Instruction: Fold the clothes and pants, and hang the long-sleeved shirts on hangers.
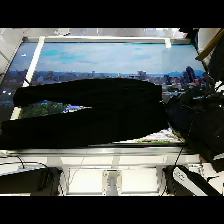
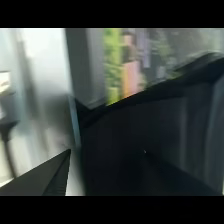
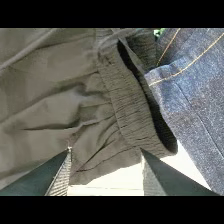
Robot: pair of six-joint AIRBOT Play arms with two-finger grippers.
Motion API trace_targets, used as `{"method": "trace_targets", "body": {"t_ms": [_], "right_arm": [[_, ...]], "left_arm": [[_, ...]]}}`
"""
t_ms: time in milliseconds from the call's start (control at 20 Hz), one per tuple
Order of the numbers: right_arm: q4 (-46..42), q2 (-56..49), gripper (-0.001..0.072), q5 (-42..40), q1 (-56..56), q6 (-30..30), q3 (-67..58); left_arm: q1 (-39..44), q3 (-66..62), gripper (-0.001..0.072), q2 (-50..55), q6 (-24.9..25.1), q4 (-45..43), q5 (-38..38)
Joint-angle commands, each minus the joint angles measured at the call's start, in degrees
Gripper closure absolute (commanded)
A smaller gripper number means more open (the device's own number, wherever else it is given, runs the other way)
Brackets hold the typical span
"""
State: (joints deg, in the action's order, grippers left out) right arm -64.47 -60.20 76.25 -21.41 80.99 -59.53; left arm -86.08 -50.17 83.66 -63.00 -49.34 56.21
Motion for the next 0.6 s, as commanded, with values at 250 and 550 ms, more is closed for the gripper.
{"method": "trace_targets", "body": {"t_ms": [250,550], "right_arm": [[0.13,2.38,0.0264,-0.24,0.00,1.90,-0.02],[-11.80,12.68,0.0264,3.10,-0.48,4.07,0.13]], "left_arm": [[6.51,-0.09,0.0704,4.61,3.28,2.73,0.61],[6.73,-3.48,0.0702,-1.27,3.50,2.73,1.01]]}}
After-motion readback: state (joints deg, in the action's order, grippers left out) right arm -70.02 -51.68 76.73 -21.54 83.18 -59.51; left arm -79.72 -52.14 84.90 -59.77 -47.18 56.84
